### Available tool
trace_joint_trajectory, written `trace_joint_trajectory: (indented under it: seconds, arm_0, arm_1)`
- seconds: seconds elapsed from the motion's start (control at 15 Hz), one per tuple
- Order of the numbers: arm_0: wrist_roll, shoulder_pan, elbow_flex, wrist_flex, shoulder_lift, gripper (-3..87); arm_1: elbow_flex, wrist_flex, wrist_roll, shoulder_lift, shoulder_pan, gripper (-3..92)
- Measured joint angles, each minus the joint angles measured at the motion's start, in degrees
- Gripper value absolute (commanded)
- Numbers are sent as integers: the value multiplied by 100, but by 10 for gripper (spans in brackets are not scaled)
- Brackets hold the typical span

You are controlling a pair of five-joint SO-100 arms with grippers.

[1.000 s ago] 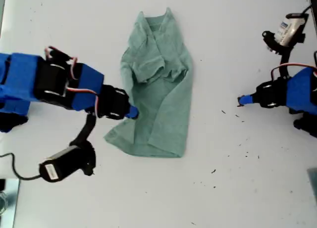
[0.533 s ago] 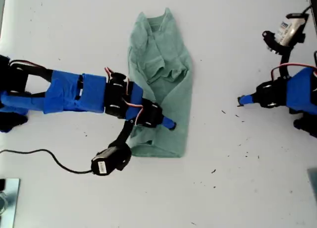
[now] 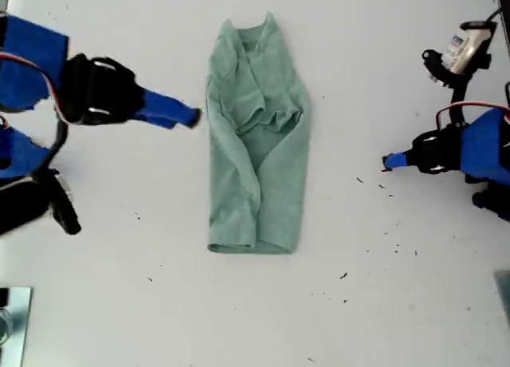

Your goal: Fold t shirt

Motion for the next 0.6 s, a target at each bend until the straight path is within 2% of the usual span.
trace_joint_trajectory:
  seconds: [0.13,0.33,0.47,0.6]
  arm_0:
    - [-422,-53,3375,-466,2839,-2]
    - [-1406,668,6838,-193,6354,-2]
    - [-1644,773,7040,-211,6706,-2]
    - [-1670,773,6521,-211,6038,-2]
  arm_1:
    - [0,0,35,0,0,24]
    - [0,0,62,0,0,24]
    - [0,0,193,9,-18,24]
    - [-167,-44,475,-97,-290,24]
